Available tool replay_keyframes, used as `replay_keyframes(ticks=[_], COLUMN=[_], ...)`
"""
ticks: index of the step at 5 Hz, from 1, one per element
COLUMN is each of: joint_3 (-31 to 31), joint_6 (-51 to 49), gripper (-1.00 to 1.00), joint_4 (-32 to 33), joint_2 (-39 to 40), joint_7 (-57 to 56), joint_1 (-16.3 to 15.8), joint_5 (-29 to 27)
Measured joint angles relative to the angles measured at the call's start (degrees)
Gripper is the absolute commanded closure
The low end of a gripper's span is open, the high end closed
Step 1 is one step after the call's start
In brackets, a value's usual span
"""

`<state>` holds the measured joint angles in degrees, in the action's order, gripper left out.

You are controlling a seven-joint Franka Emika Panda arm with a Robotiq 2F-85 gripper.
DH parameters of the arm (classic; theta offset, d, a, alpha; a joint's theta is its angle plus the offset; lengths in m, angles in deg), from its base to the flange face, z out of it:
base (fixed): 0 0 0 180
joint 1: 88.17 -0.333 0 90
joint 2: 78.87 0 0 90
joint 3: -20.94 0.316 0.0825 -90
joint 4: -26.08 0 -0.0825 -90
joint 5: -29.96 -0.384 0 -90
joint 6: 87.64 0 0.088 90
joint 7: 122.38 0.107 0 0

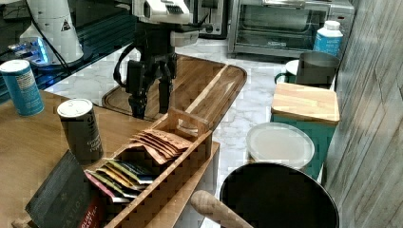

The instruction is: Open the drawer.

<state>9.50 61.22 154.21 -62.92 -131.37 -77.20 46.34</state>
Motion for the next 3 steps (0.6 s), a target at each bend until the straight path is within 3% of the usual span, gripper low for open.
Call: replay_keyframes(ticks=[3], joint_3=[-0.8], joint_6=[3.6], gripper=[-1.00], joint_4=[-0.1], joint_2=[3.7], joint_7=[2.8], joint_1=[0.0], joint_5=[-0.1])
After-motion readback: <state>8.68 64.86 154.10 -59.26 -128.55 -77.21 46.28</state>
